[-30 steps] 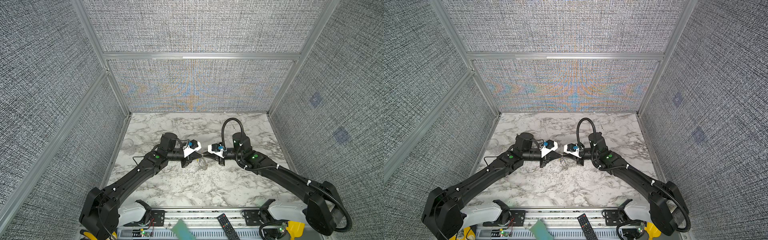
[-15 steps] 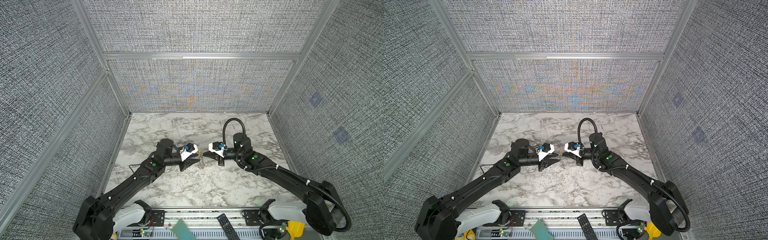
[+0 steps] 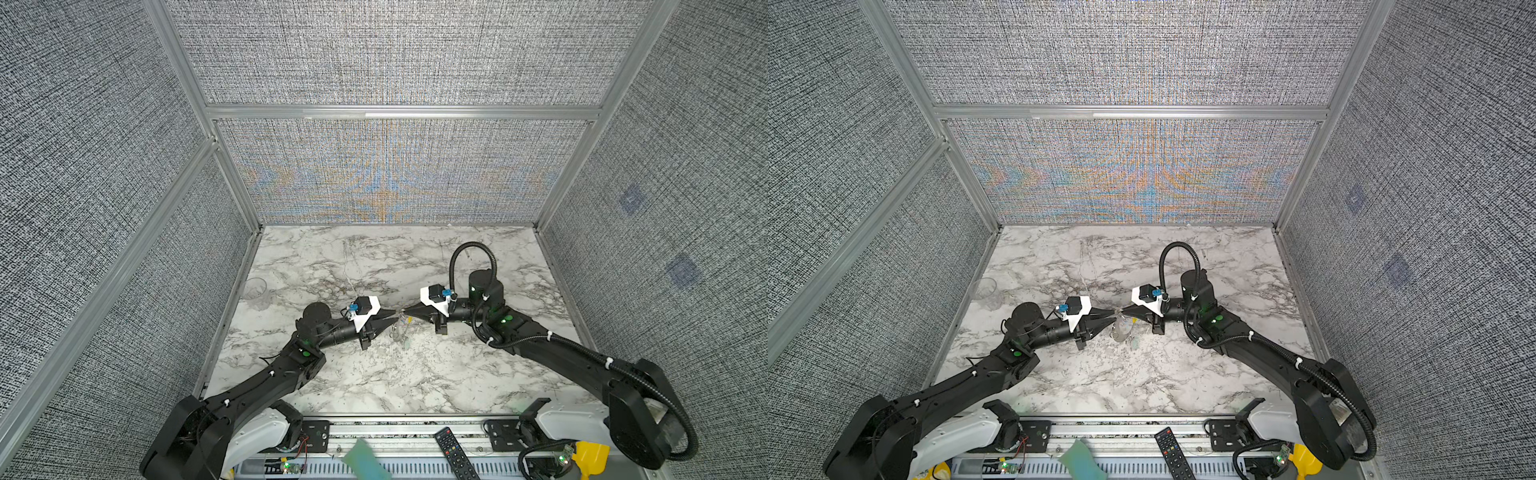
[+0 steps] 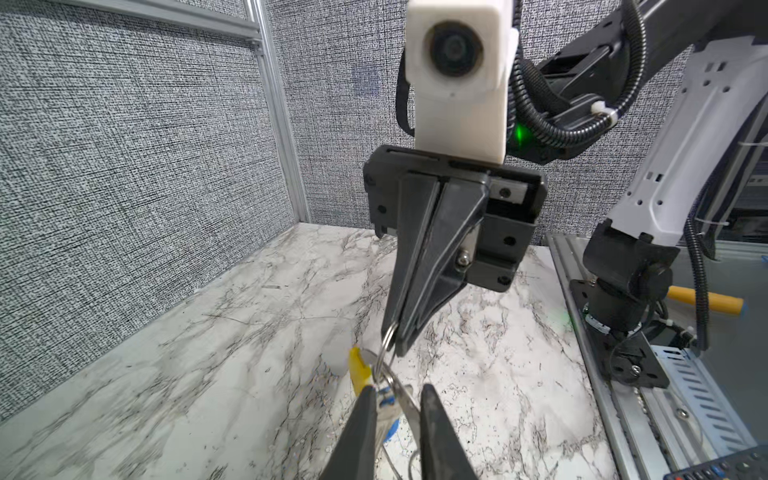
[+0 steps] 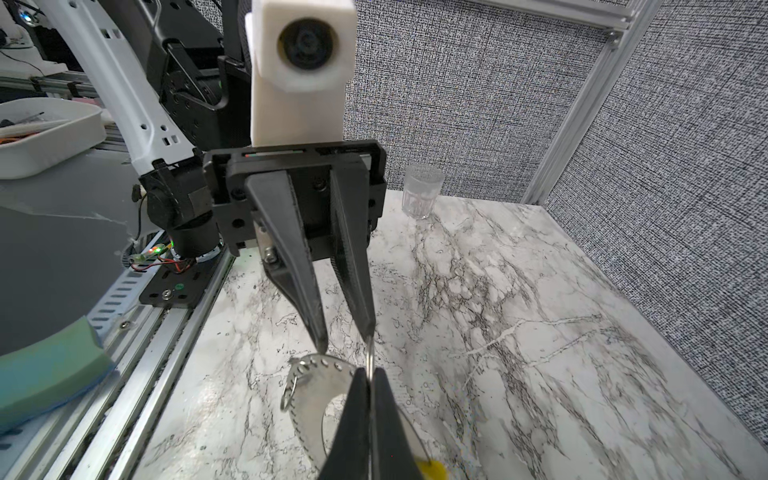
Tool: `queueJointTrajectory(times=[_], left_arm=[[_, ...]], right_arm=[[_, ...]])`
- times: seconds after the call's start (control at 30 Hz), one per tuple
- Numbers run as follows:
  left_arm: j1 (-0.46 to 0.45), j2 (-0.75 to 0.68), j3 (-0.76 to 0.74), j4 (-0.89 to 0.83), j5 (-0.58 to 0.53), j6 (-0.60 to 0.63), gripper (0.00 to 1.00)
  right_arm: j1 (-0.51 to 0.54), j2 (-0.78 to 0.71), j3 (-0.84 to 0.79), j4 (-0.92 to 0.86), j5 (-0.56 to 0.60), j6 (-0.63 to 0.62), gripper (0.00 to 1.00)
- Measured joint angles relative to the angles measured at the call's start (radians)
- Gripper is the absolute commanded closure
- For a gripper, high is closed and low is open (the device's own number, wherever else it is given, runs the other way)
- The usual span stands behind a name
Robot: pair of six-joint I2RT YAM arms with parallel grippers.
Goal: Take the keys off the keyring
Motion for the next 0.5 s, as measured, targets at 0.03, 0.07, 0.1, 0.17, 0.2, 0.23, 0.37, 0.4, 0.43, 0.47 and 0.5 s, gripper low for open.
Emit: queueJointTrajectory(times=[0.03, 0.07, 0.1, 0.17, 0.2, 0.23, 0.37, 0.4, 0.43, 0.47, 0.5], left_arm=[[0.000, 0.006, 0.000, 0.008, 0.005, -0.003, 0.80], [0.000, 0.011, 0.001, 0.014, 0.012, -0.004, 0.80], [0.000, 0.014, 0.001, 0.020, 0.019, -0.007, 0.80], [0.000, 0.019, 0.001, 0.031, 0.022, -0.012, 0.80], [0.000, 0.020, 0.001, 0.036, 0.023, -0.014, 0.81], [0.000, 0.021, 0.001, 0.037, 0.023, -0.014, 0.81], [0.000, 0.023, 0.003, 0.043, 0.023, -0.014, 0.83], [0.000, 0.024, 0.005, 0.043, 0.022, -0.014, 0.84], [0.000, 0.027, 0.008, 0.043, 0.022, -0.015, 0.84], [0.000, 0.032, 0.010, 0.045, 0.021, -0.015, 0.84], [0.000, 0.036, 0.010, 0.048, 0.021, -0.015, 0.84]], right_arm=[[0.000, 0.002, 0.001, 0.001, -0.006, 0.002, 1.00], [0.000, 0.004, 0.002, 0.002, -0.010, 0.002, 1.00], [0.000, 0.005, 0.002, 0.006, -0.013, 0.003, 1.00], [0.000, 0.006, 0.002, 0.009, -0.019, 0.010, 1.00], [-0.001, 0.006, 0.002, 0.010, -0.021, 0.010, 1.00], [-0.002, 0.006, 0.002, 0.012, -0.026, 0.011, 1.00], [-0.003, 0.008, 0.003, 0.015, -0.040, 0.021, 1.00], [-0.003, 0.008, 0.005, 0.016, -0.043, 0.022, 1.00], [-0.003, 0.010, 0.006, 0.017, -0.045, 0.026, 1.00], [-0.005, 0.013, 0.007, 0.020, -0.051, 0.028, 1.00], [-0.005, 0.016, 0.008, 0.021, -0.055, 0.028, 1.00]])
